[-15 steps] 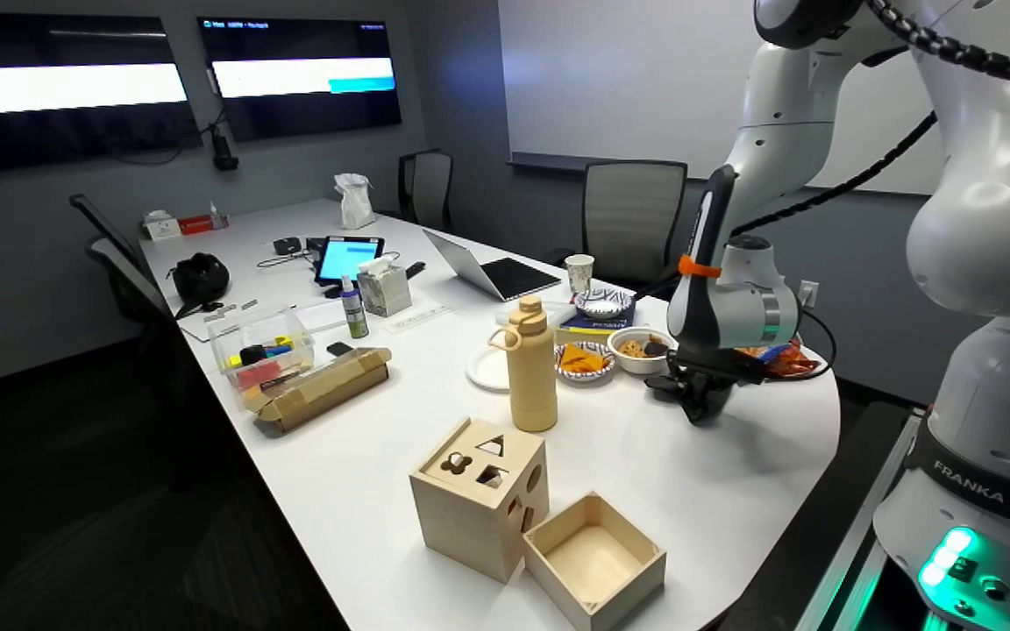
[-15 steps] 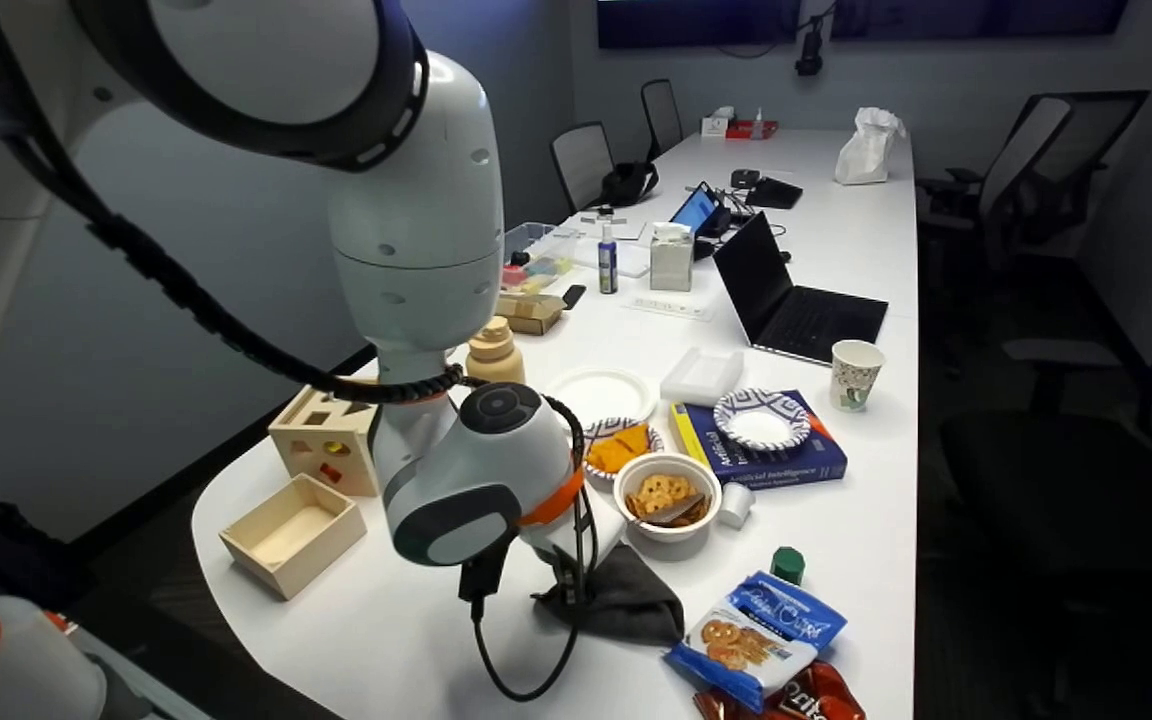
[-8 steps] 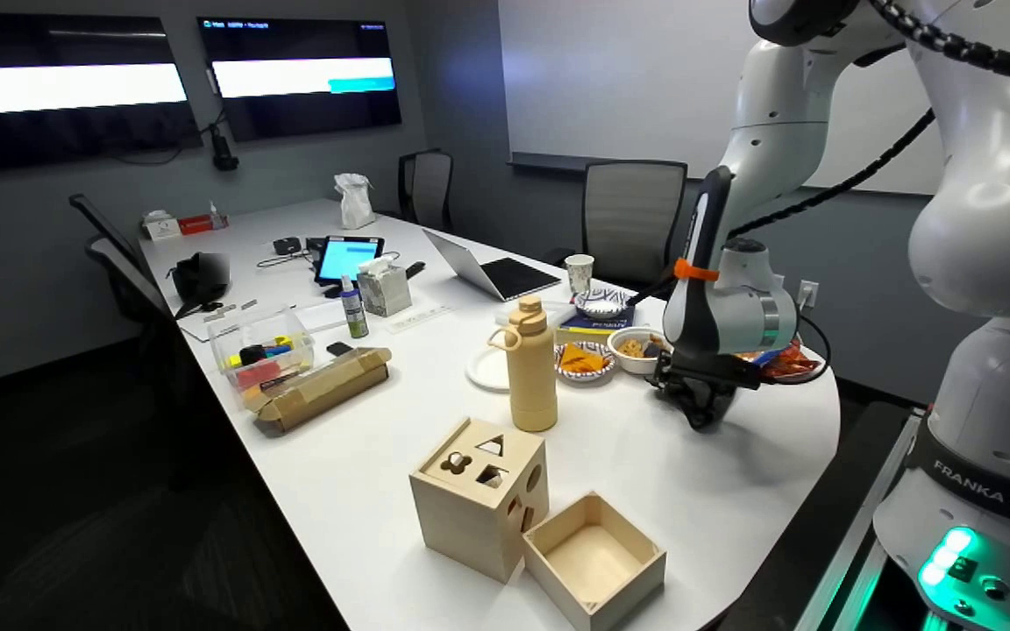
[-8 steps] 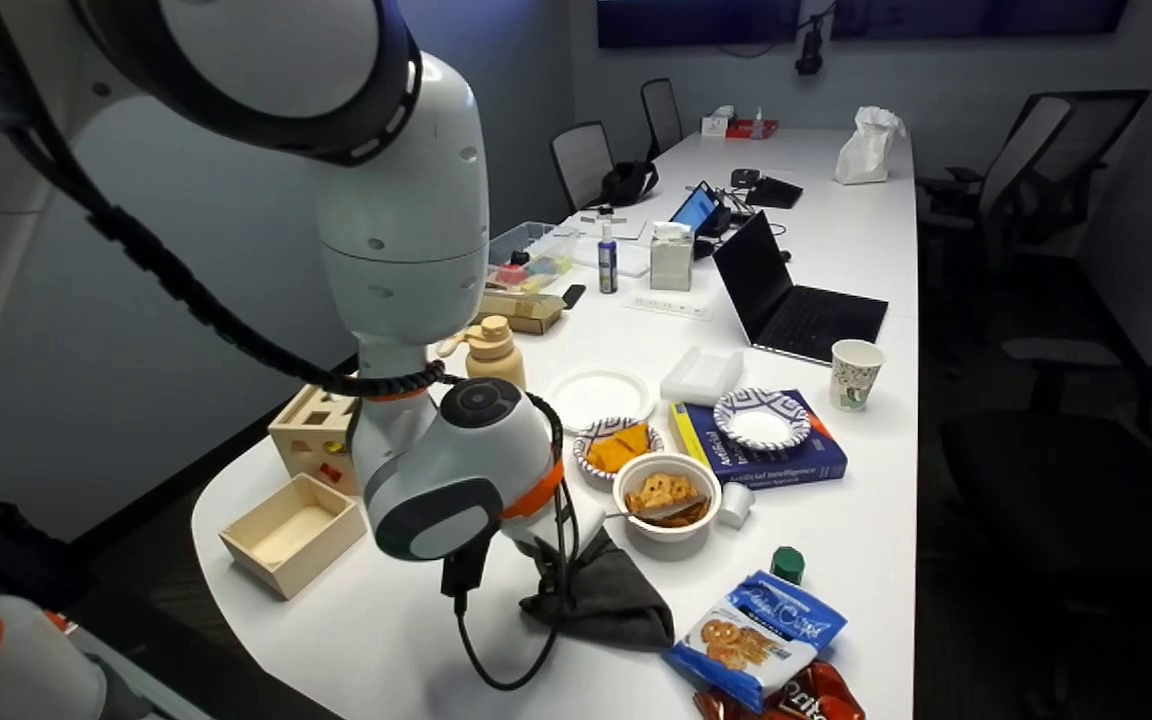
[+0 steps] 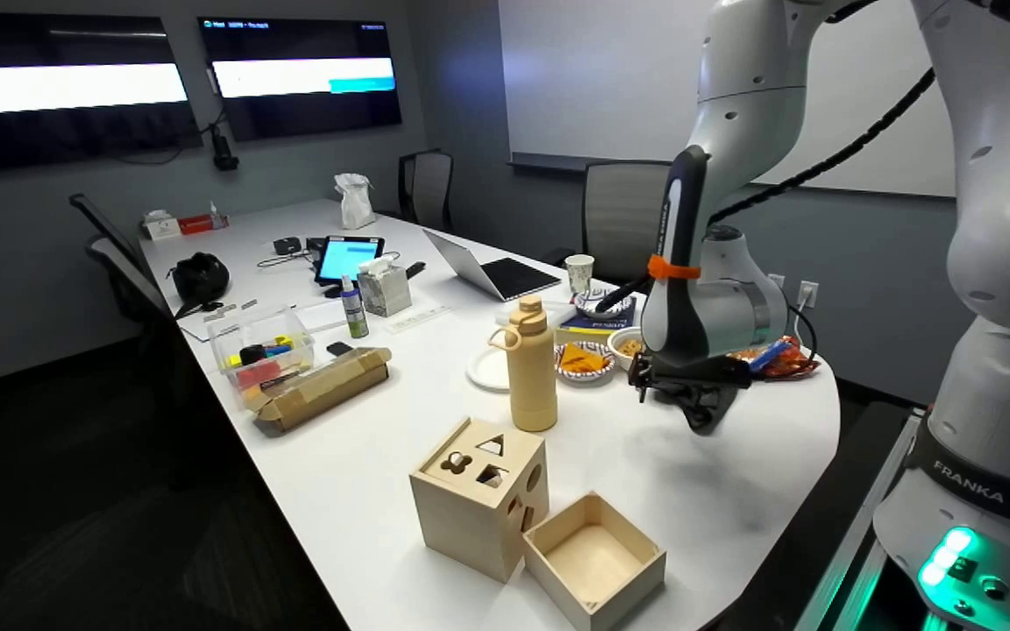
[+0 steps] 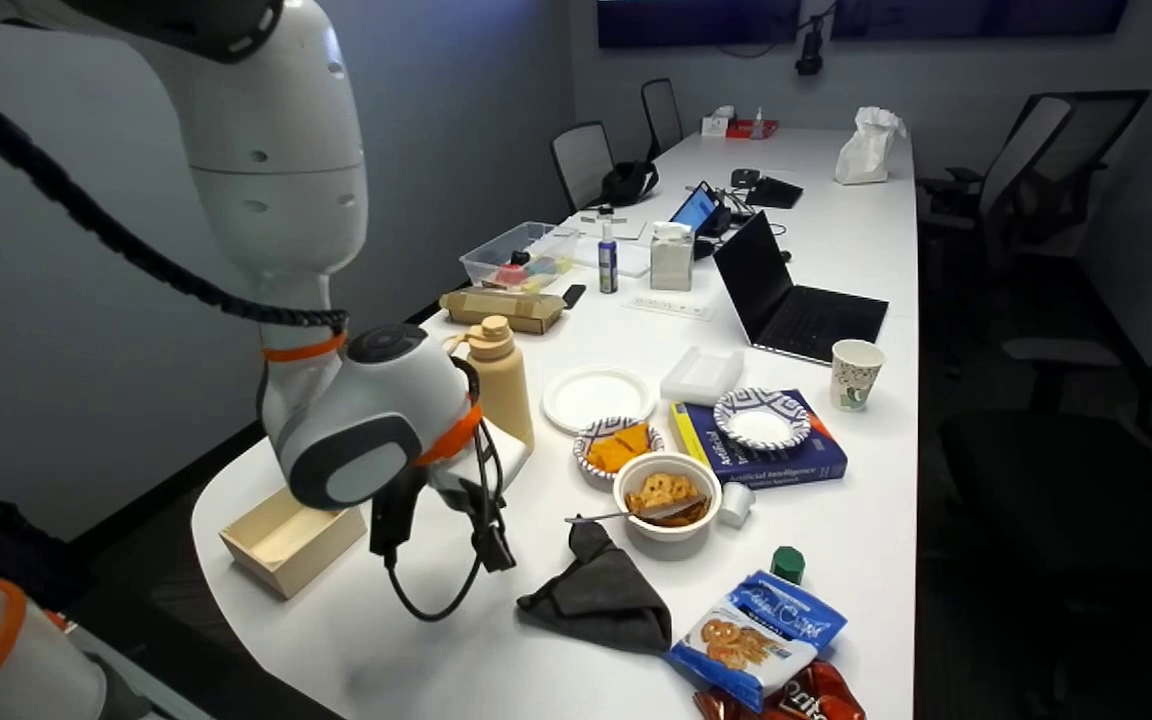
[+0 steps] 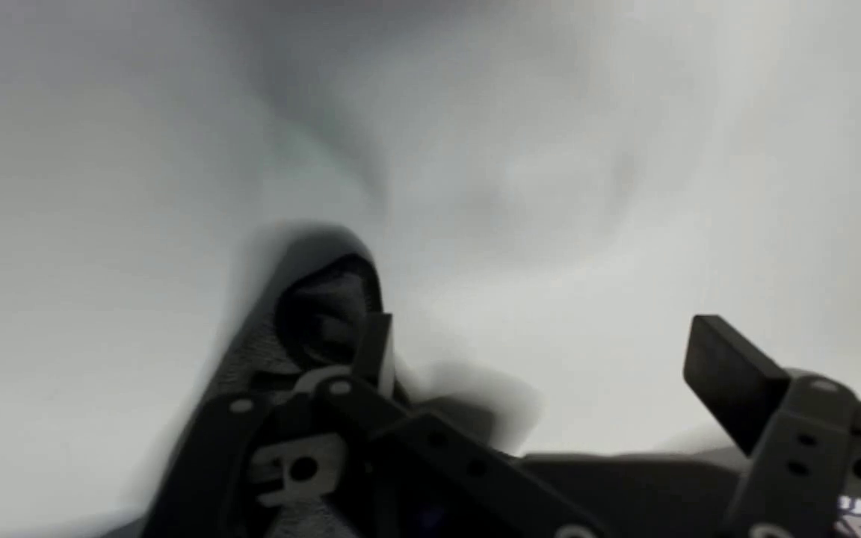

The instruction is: Use the grey towel to wipe the tabletop.

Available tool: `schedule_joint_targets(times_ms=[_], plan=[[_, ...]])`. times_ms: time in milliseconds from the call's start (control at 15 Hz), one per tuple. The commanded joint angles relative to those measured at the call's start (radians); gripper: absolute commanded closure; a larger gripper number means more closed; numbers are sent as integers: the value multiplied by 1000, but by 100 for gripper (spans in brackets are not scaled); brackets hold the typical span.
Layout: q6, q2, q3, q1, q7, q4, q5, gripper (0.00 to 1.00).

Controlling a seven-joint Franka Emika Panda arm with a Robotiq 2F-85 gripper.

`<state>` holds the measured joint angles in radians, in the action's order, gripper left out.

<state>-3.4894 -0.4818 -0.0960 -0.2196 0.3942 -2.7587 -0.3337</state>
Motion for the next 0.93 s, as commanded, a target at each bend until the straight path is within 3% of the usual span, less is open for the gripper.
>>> schedule_joint_targets(times_ms=[0,200,333,600,733,800,867], plan=[[164,109,75,215,-119,7,-213,0],[252,151,178,358,-227,4,-303,0],[310,169,257,412,-320,9,-330,0],[412,189,508,506,-540,4,-292,0],[454,200,618,513,-694,5,-238,0],[381,171,474,398,-462,3,-117,0],[418,160,573,490,-636,18,-264,0]])
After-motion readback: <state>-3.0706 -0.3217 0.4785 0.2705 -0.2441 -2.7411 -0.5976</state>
